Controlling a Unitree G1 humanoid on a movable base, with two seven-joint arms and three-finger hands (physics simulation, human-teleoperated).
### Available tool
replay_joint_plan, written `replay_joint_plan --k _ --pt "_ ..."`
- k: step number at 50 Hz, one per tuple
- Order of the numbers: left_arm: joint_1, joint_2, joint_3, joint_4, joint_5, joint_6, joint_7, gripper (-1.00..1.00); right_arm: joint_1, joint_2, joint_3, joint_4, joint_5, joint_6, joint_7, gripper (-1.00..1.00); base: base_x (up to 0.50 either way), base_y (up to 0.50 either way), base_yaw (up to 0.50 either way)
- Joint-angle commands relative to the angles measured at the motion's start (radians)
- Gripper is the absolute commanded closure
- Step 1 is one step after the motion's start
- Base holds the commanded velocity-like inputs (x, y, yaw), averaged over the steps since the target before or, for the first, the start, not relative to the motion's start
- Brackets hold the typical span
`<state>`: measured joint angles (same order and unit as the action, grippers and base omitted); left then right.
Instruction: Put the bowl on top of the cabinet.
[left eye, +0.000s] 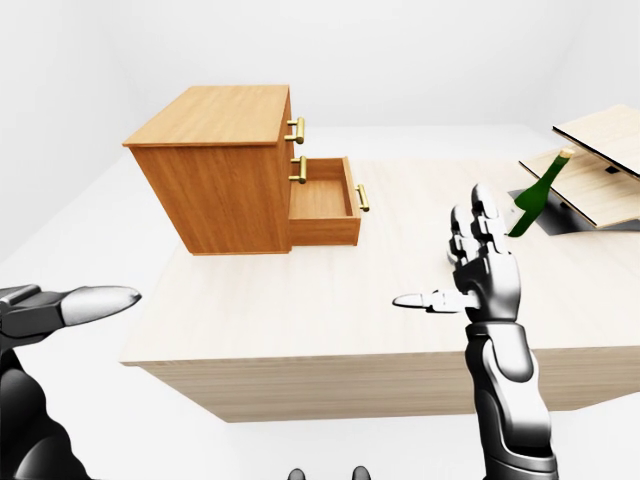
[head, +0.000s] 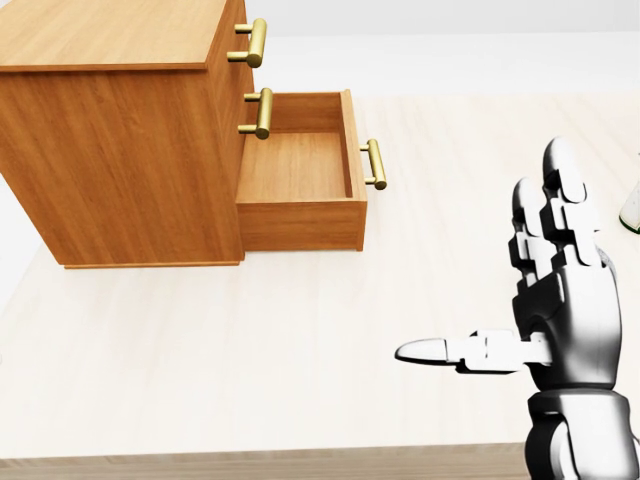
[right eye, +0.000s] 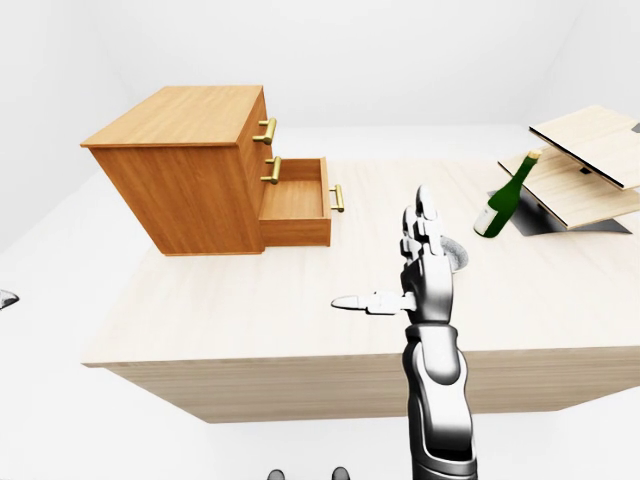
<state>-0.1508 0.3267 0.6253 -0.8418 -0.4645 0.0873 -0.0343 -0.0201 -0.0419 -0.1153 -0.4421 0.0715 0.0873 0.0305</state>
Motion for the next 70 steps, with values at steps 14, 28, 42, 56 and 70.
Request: replay_joint_plan --k 14,28,42,56,70 --pt "-0.007 0.076 0.085 0.004 -0.103 0.0 0.046 -1.0 0.004 -0.002 -0.003 -0.015 0.005 0.0 0.007 -1.0 0.48 0.0 0.0" --pt "-0.004 0.092 0.106 -0.009 -0.14 0.0 0.063 -1.0 -0.003 -0.005 -0.008 -0.001 -0.004 0.0 0.001 -1.0 0.11 0.0 0.0" --pt "-0.002 0.094 0.104 -0.004 -0.14 0.0 0.063 -1.0 -0.004 -0.005 -0.011 -0.013 0.006 0.0 0.005 -1.0 0.43 0.0 0.0" --pt "-0.002 0.1 0.112 -0.006 -0.152 0.0 0.066 -1.0 -0.013 -0.01 -0.004 -0.014 -0.012 0.0 0.01 -1.0 0.24 0.0 0.0" --pt "-0.003 0.102 0.114 -0.004 -0.153 0.0 0.068 -1.0 -0.074 -0.04 -0.036 -0.005 -0.032 0.0 0.002 -1.0 0.0 0.0 0.0"
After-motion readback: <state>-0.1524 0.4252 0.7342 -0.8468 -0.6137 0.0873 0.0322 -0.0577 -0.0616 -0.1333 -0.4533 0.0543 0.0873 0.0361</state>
